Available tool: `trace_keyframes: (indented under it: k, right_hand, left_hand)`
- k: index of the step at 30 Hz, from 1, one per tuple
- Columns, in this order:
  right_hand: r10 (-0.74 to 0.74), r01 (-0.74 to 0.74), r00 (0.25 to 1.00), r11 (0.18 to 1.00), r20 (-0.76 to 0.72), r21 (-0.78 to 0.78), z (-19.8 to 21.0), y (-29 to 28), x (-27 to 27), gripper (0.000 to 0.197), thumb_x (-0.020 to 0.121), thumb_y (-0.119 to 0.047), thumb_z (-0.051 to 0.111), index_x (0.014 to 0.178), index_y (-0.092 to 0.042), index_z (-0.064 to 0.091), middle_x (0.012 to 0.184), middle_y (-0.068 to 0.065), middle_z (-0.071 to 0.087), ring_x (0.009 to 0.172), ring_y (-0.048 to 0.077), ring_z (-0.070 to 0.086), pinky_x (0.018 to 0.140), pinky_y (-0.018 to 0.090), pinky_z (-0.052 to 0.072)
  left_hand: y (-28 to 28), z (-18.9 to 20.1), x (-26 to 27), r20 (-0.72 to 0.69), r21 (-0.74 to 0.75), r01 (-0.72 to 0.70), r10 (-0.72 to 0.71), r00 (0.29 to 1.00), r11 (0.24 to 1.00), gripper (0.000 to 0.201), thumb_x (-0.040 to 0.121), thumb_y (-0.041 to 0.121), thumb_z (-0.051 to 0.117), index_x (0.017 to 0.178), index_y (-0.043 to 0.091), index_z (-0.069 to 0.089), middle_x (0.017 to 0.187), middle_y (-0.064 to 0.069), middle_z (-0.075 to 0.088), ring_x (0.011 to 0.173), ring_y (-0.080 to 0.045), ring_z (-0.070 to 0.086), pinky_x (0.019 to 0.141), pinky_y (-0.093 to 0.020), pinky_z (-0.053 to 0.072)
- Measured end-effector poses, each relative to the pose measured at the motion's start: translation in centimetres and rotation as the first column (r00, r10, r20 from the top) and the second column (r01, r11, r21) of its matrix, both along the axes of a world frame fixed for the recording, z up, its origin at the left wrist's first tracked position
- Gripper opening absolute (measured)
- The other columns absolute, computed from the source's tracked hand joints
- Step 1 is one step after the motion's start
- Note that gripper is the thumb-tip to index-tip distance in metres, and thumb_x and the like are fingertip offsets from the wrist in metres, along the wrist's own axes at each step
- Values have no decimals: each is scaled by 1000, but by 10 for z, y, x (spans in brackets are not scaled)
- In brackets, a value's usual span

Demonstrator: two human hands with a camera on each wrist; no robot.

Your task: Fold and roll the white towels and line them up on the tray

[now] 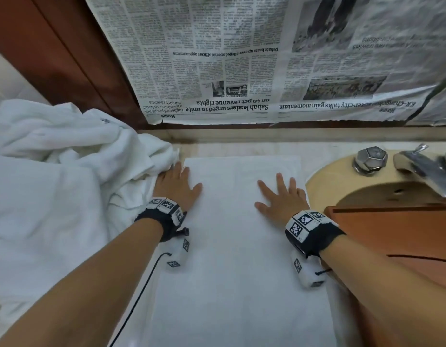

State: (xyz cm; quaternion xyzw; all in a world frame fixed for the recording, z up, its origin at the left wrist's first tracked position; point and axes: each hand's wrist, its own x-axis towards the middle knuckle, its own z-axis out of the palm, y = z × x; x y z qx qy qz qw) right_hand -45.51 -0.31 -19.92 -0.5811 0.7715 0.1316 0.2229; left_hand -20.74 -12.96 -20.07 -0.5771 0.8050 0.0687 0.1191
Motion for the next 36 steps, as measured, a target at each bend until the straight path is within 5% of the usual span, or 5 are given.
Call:
trace_keyframes:
  k: [9, 15, 25, 29, 36]
  right_hand:
    - [-42, 44, 998, 998, -47, 39, 7, -34, -37, 72, 95, -61, 32, 153, -34, -2, 161, 4, -11, 148, 29, -3, 115, 51, 16]
    - [-82, 86, 995, 994, 60, -62, 40, 5, -11, 55, 95, -49, 40, 142, -21, 40, 144, 7, 41, 132, 29, 38, 104, 43, 33]
    - [31, -30, 993, 999, 116, -12, 12, 125, 44, 68, 95, -46, 45, 152, -35, 9, 161, 5, -11, 148, 33, -7, 116, 49, 16]
    - [43, -41, 992, 999, 117, -26, 12, 123, 44, 66, 94, -42, 47, 151, -35, 14, 161, 3, -7, 148, 30, -5, 114, 48, 24]
    - [-201, 250, 906, 964, 373, -87, 42, 117, 27, 43, 94, -35, 56, 133, -17, 52, 142, 5, 48, 128, 22, 45, 105, 32, 38]
  left_hand:
    - [-20, -1, -17, 103, 131, 58, -72, 992, 990, 70, 99, 51, 27, 155, 14, 4, 163, -1, -6, 149, -20, 3, 119, -49, 12]
    - [44, 24, -33, -252, 98, 29, -4, 968, 995, 64, 96, 46, 47, 151, 19, 28, 162, -3, 8, 147, -23, 18, 115, -40, 23]
    - [169, -11, 25, -141, 183, 229, -205, 969, 956, 92, 74, 80, 15, 154, 35, 4, 161, 5, -16, 149, -18, -7, 115, -39, 21]
    - [159, -6, 30, -206, 221, 233, -188, 960, 947, 78, 89, 68, 40, 153, 37, 7, 161, 10, -15, 149, -15, -9, 118, -39, 17]
    - [191, 11, 2, -418, 222, 163, -57, 907, 961, 53, 92, 41, 58, 140, 22, 45, 154, -1, 28, 141, -19, 28, 110, -34, 28]
